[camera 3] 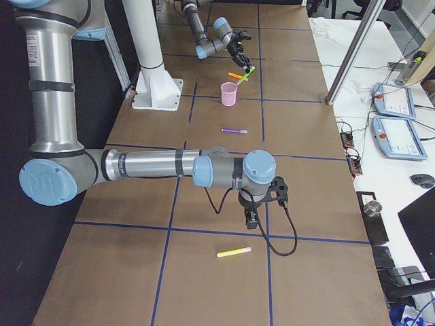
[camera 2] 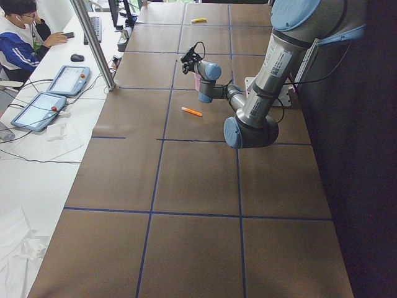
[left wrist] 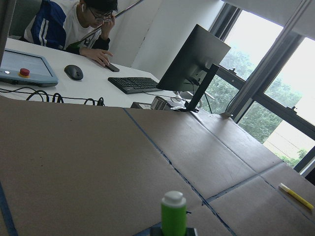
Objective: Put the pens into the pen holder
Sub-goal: 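Lower the green highlighter into the pink cup and open the left gripper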
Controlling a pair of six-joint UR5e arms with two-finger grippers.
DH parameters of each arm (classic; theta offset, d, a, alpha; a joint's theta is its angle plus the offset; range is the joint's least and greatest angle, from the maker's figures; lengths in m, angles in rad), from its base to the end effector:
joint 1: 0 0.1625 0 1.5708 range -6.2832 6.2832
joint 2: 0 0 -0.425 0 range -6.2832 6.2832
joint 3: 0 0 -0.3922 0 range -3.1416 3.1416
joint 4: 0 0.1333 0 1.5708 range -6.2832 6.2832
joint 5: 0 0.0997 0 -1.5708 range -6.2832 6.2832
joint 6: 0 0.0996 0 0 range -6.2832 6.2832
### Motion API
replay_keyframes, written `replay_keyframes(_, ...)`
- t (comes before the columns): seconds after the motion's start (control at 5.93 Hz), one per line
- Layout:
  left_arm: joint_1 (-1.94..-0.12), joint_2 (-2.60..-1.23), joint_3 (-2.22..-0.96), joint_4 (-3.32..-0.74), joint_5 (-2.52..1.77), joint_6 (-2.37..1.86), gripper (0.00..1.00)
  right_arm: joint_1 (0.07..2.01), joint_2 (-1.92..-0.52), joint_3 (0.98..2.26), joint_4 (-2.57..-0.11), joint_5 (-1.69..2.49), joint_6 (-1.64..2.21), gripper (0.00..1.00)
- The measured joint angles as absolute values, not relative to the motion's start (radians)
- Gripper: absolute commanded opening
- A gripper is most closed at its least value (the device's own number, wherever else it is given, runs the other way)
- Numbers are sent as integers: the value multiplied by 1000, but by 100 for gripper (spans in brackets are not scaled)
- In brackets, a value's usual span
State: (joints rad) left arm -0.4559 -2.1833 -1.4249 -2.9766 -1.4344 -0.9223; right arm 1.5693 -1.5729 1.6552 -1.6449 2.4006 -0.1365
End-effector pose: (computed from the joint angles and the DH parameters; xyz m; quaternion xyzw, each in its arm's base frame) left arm 0.5272 -0.4221 0.2093 0.4559 0.6628 0.0022 0.5940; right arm 0.0591 -0.4903 0.6217 0.0309 -0.4019 -0.0647 0.9129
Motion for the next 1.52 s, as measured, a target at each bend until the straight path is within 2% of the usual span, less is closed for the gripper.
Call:
replay_keyframes(1.01, -383, -2146, -1414, -3022, -1425, -925, 0, 1569, -1577, 1655, -1646, 2400, -136, 100)
replay_keyframes(1.35, -369, -2139, -1410, -3028, -1408, -924, 74, 1569, -1577, 1656, -1645, 2399, -135, 100)
replay_keyframes(1.52, -364, -2143, -1411, -3028, -1393, -925, 78, 1569, -1576, 1659, -1644, 2400, -135, 100)
